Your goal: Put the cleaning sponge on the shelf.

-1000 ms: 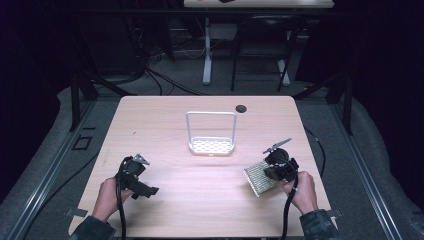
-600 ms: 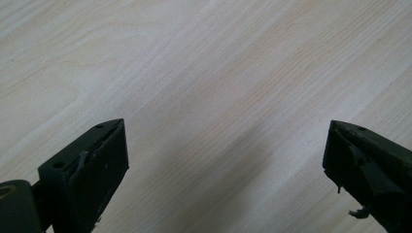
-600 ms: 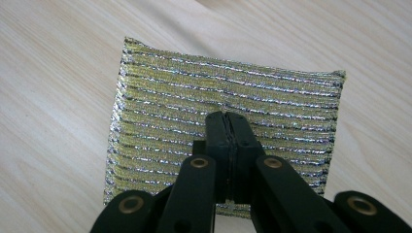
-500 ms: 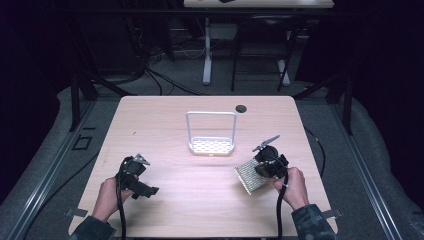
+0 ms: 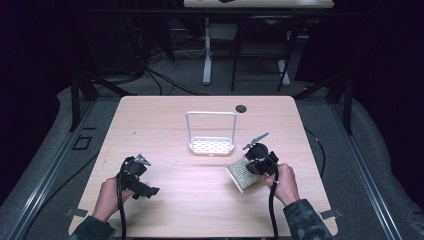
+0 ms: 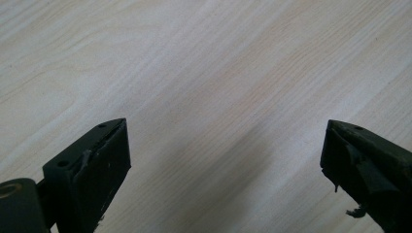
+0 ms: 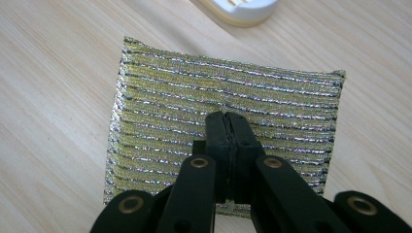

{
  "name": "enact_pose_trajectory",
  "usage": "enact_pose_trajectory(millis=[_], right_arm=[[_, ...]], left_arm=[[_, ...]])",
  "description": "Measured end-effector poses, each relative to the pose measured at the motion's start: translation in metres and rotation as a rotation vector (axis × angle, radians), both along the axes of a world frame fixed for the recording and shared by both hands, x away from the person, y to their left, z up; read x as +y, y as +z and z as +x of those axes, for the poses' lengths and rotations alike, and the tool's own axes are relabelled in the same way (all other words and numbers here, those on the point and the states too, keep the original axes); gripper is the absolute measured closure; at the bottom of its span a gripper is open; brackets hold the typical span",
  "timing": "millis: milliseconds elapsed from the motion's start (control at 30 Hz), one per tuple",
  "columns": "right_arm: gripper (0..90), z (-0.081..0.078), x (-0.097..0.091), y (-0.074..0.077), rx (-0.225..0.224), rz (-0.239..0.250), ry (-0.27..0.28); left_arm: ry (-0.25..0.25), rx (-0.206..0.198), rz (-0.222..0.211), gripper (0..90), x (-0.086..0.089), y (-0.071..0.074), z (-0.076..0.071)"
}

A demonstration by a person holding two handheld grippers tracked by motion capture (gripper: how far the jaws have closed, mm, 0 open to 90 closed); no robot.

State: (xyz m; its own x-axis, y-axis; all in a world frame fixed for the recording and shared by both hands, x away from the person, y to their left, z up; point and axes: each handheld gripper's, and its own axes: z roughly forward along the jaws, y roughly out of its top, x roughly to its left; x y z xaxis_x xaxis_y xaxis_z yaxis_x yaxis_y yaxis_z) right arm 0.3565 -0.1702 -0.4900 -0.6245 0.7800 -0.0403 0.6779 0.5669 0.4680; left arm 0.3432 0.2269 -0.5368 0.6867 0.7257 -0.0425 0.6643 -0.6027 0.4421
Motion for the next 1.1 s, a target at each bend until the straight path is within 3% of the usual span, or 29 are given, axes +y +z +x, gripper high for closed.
enact_pose_trajectory(millis=[667, 1100], right_arm=[[89.6, 0.013, 0.036, -0.001, -0.011, 0.002, 0.074], [89.6, 0.019, 0.047, -0.002, -0.009, 0.001, 0.090]], left_arm=[[0.000, -0.002, 0.000, 4.1, 0.000, 0.001, 0.000], [0.002, -0.002, -0.001, 4.3, 0.001, 0.001, 0.000]])
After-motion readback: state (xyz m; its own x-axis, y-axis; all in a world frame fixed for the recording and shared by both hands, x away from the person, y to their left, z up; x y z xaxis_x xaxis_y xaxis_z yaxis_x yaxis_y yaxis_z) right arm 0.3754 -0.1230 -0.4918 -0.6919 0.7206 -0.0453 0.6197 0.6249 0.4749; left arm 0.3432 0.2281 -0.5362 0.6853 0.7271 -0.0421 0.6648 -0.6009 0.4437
